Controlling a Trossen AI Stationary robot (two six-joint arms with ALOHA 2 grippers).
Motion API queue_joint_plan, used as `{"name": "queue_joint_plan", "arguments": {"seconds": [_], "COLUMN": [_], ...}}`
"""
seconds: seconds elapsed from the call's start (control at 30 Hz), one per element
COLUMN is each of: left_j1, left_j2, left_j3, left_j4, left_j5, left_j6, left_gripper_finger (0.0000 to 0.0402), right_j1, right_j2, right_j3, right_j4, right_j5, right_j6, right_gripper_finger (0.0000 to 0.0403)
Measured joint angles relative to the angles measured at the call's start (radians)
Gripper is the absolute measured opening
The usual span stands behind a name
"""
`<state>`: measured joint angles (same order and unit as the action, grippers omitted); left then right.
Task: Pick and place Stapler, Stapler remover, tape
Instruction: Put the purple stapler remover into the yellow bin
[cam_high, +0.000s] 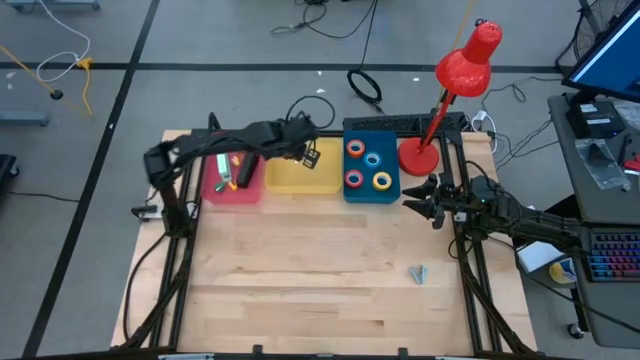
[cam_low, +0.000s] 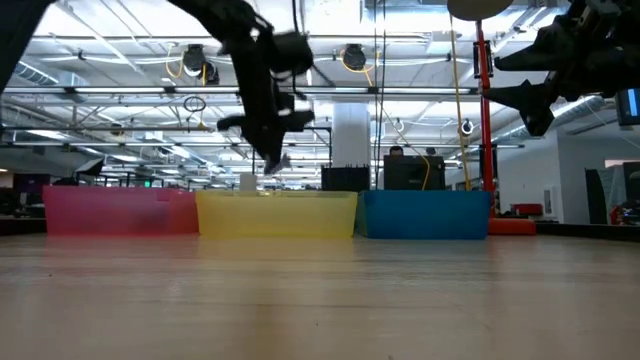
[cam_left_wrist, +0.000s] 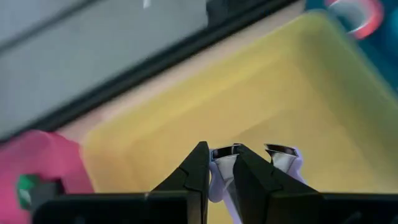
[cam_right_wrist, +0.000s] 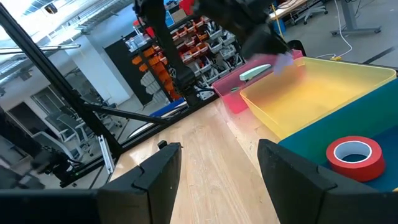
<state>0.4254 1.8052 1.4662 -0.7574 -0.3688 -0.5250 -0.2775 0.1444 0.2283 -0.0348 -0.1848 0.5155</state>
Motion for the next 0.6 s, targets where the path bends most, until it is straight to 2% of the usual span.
{"name": "queue_joint_plan", "arguments": {"seconds": [0.1,0.6], "left_j1": [0.032,0.082], "left_j2": [0.061,0.216], "left_j3": [0.002,0.001], "left_j4": [-0.021,-0.055], "left_j5": [0.062,0.097], "left_j6": [-0.030,-0.034], "left_gripper_finger": [0.0051,0.0052], "right_j1": [0.000,0.000], "right_j2": [0.000,0.000], "right_j3": [0.000,0.000], "right_j4": [0.000,0.000], "right_j5": [0.000,0.000], "right_j6": [0.000,-0.004], "right_gripper_finger": [0.0206,0.0206]}}
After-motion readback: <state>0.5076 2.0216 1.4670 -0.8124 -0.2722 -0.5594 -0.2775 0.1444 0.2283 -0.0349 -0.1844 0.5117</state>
